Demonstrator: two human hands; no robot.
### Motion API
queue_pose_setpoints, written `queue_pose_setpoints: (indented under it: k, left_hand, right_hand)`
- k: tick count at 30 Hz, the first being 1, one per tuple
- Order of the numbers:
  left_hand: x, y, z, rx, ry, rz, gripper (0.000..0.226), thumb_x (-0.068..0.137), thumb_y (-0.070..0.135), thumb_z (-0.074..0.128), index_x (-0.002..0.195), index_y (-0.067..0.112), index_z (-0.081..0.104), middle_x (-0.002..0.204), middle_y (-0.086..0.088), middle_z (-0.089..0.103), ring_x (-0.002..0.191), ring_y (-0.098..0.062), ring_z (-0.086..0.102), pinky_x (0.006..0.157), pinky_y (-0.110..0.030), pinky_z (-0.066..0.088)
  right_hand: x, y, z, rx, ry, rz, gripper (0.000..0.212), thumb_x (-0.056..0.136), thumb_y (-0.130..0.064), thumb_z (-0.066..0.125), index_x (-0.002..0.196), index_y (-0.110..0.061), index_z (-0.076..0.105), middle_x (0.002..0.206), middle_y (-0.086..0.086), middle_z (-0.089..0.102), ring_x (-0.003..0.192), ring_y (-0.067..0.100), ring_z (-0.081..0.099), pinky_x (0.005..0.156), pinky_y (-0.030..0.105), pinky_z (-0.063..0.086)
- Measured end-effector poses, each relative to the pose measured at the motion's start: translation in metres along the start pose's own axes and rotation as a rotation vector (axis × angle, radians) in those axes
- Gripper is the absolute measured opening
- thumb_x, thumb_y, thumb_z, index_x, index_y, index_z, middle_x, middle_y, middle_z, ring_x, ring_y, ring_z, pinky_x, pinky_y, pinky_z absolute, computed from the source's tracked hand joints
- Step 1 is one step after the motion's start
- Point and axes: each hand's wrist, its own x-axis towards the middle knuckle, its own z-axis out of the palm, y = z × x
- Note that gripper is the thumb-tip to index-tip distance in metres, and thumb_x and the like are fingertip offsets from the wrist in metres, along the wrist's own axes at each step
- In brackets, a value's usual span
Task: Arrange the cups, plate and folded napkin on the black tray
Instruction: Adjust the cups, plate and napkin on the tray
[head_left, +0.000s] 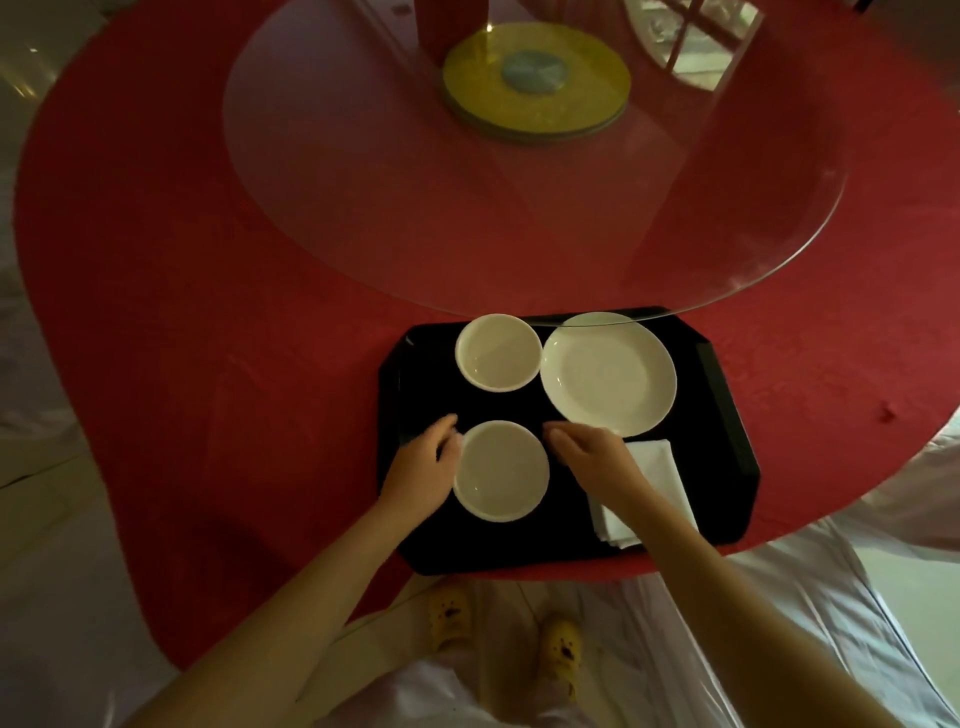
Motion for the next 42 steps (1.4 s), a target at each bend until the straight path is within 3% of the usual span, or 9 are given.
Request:
queue_pose_setpoints:
  k: [2,7,16,20,24,29,34,38,42]
  left_hand:
    - [-0.012,-0.005,0.011,0.027,-0.015,0.014,0.043,0.098,0.029,0.038,0.140,0.022,0.038,0.140,-0.001,0.047,0.127,-0.018,0.044,0.090,-0.018,0.032]
    - [-0.016,-0.001,0.020,0.023,0.073,-0.004,0.039,0.097,0.024,0.040,0.136,0.020,0.045,0.131,-0.002,0.055,0.107,-0.006,0.047,0.083,-0.019,0.036]
    - [-0.017,0.002,0.017,-0.002,0.087,-0.104,0.045,0.092,0.037,0.050,0.132,0.019,0.049,0.130,-0.004,0.058,0.115,-0.017,0.054,0.089,-0.025,0.040]
    - [0.023,0.030,-0.004,-0.175,0.256,-0.202,0.054,0.090,0.043,0.050,0.138,0.021,0.039,0.131,-0.010,0.057,0.114,-0.026,0.058,0.101,-0.040,0.045]
    - [0.053,0.055,-0.006,-0.255,0.269,-0.224,0.061,0.090,0.038,0.051,0.144,0.028,0.024,0.149,-0.008,0.034,0.116,-0.028,0.054,0.083,-0.041,0.056]
    - [0.070,0.062,0.008,-0.410,0.190,-0.282,0.051,0.093,0.019,0.051,0.142,0.024,0.035,0.141,-0.011,0.042,0.108,-0.024,0.054,0.073,-0.035,0.055]
    - [0.071,0.060,0.012,-0.556,0.212,-0.284,0.049,0.093,0.008,0.051,0.139,0.014,0.039,0.140,-0.014,0.042,0.110,-0.024,0.051,0.079,-0.035,0.053]
    - [0.068,0.060,0.014,-0.576,0.213,-0.301,0.046,0.092,0.006,0.052,0.136,0.013,0.043,0.138,-0.014,0.044,0.114,-0.027,0.052,0.078,-0.035,0.053]
    - [0.066,0.059,0.014,-0.574,0.215,-0.300,0.046,0.092,0.006,0.052,0.137,0.012,0.042,0.139,-0.015,0.043,0.113,-0.028,0.053,0.077,-0.035,0.053]
  right_hand:
    - [-0.011,0.005,0.007,-0.021,-0.065,-0.022,0.026,0.092,-0.024,0.047,0.105,-0.018,0.069,0.092,0.013,0.073,0.086,0.030,0.066,0.078,0.041,0.053]
    - [-0.017,0.011,0.013,0.006,-0.039,-0.079,0.025,0.091,-0.022,0.049,0.106,-0.020,0.069,0.091,0.012,0.073,0.085,0.028,0.068,0.082,0.050,0.054]
    - [-0.020,0.020,0.006,0.045,-0.070,-0.093,0.025,0.092,-0.024,0.048,0.108,-0.016,0.066,0.095,0.009,0.072,0.086,0.025,0.068,0.083,0.044,0.055]
    - [-0.011,0.029,-0.024,0.256,0.154,0.025,0.024,0.092,-0.015,0.049,0.106,-0.004,0.065,0.082,0.006,0.067,0.077,0.021,0.067,0.078,0.042,0.057]
    - [0.000,0.043,-0.068,0.190,0.412,0.081,0.023,0.092,-0.013,0.047,0.098,-0.002,0.065,0.079,0.012,0.065,0.071,0.027,0.063,0.069,0.043,0.056]
    - [0.012,0.058,-0.090,0.031,0.449,0.155,0.030,0.088,-0.007,0.040,0.059,-0.002,0.046,0.061,0.016,0.046,0.056,0.024,0.042,0.054,0.034,0.034]
    - [0.018,0.060,-0.088,-0.022,0.420,0.147,0.028,0.091,-0.013,0.044,0.083,0.005,0.062,0.071,0.019,0.061,0.059,0.025,0.051,0.053,0.030,0.039]
    - [0.019,0.056,-0.085,-0.057,0.411,0.126,0.033,0.093,-0.018,0.048,0.120,-0.002,0.057,0.105,0.015,0.067,0.081,0.023,0.062,0.065,0.028,0.044]
    - [0.019,0.053,-0.084,-0.098,0.439,0.100,0.034,0.093,-0.018,0.049,0.122,-0.001,0.054,0.110,0.017,0.066,0.090,0.026,0.064,0.068,0.028,0.045]
